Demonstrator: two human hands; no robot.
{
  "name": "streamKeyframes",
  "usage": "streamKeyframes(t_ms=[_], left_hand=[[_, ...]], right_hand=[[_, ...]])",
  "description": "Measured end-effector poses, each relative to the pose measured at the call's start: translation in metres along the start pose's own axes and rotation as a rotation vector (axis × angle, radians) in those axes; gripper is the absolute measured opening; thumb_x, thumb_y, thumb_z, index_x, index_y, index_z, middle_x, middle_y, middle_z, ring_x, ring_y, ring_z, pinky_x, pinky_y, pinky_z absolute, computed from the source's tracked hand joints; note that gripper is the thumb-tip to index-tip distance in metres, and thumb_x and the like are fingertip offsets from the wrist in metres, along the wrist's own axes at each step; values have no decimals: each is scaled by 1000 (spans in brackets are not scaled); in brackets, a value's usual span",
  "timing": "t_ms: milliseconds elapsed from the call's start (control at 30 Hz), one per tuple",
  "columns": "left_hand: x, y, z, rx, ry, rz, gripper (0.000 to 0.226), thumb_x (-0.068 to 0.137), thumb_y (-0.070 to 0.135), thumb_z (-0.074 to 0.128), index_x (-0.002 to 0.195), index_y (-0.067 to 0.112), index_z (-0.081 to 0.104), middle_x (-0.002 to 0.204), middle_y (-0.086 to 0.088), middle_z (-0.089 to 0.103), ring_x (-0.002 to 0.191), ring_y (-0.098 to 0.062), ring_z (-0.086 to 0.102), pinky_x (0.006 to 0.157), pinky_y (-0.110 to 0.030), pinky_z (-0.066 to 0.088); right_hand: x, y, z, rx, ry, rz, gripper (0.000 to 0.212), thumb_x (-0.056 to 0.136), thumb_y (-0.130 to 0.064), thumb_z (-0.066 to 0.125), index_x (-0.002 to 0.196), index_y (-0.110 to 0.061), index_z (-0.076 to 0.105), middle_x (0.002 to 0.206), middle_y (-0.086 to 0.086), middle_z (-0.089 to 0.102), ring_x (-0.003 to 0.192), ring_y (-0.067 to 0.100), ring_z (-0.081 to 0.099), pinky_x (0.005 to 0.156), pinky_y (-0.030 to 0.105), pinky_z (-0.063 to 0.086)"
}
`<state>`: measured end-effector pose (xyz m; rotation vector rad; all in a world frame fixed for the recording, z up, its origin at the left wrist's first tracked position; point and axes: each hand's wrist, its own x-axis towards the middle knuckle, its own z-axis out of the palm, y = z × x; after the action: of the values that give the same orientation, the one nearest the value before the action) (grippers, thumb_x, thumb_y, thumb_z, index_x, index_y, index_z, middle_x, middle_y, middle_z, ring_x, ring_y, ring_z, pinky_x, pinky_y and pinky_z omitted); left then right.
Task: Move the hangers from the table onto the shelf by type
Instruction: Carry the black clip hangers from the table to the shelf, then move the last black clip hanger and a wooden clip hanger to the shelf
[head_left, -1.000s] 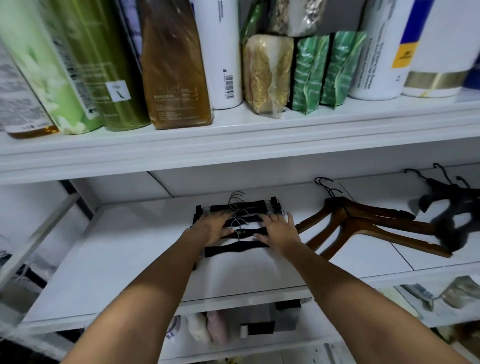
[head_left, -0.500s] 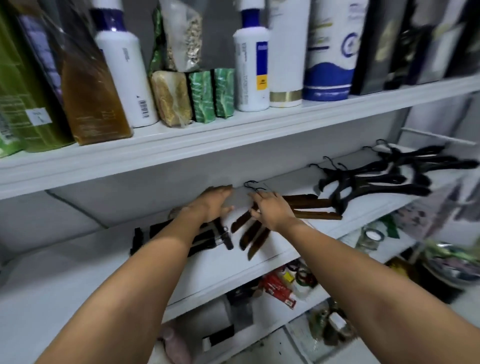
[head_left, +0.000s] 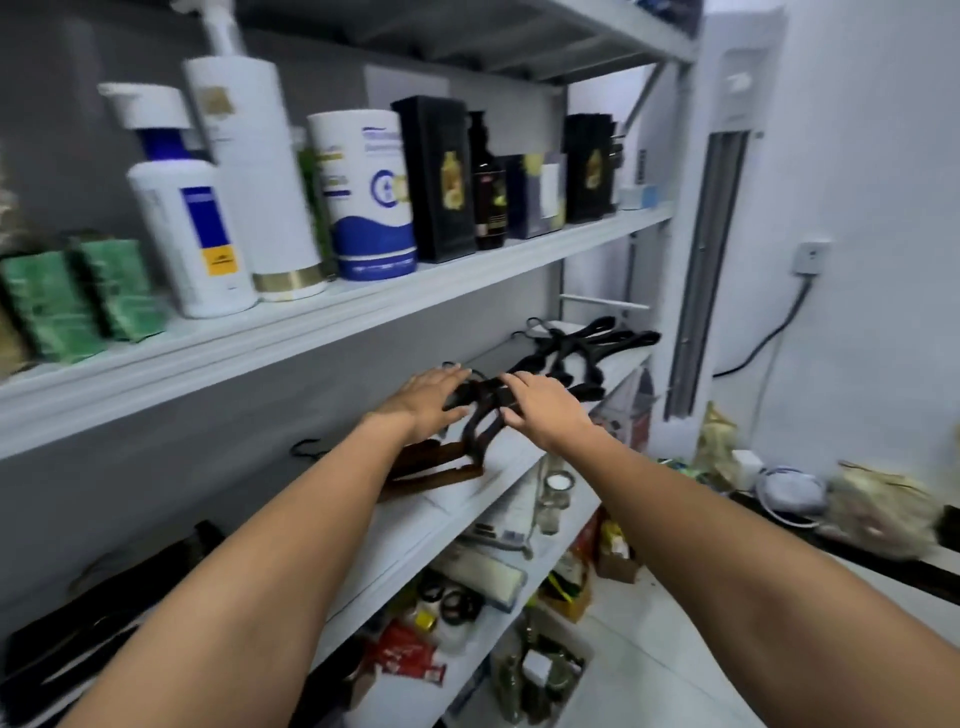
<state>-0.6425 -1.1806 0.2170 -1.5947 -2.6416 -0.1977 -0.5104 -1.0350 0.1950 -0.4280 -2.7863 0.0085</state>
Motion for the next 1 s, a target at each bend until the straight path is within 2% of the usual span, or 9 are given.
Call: streamKeyframes(t_ms=[267, 567, 800, 1000], left_hand=[[100, 138, 11, 1, 30, 246, 66, 96, 42, 46, 150, 15, 20, 158, -6, 18, 146, -22, 18, 119, -31, 12], [183, 314, 47, -32, -41, 517, 67, 97, 41, 45, 151, 13, 16, 158, -7, 18, 146, -20, 18, 119, -32, 12], [208, 443, 89, -67, -76, 706, 65, 97, 41, 43, 151, 17, 15, 158, -4, 20, 145, -20, 19, 119, -32, 13], [213, 552, 127, -90, -127, 897, 63, 97, 40, 43, 150, 17, 17, 157, -2, 20, 145, -21, 19, 119, -34, 13]], right_hand=[[-54, 141, -34, -58, -10, 241, 56, 96, -35, 46, 146, -15, 32, 142, 10, 45, 127, 30, 44, 106, 38, 32], [-159, 293, -65, -153, -16, 525, 57, 97, -34, 45, 148, -14, 29, 143, 10, 44, 127, 30, 45, 105, 38, 32], [-250, 370, -70, -238, -16, 757, 55, 97, -36, 43, 146, -16, 31, 144, 7, 44, 127, 27, 45, 105, 38, 31], [-340, 407, -71, -275, -42, 989, 56, 99, -37, 40, 149, -16, 26, 145, 7, 42, 129, 25, 43, 106, 37, 30]])
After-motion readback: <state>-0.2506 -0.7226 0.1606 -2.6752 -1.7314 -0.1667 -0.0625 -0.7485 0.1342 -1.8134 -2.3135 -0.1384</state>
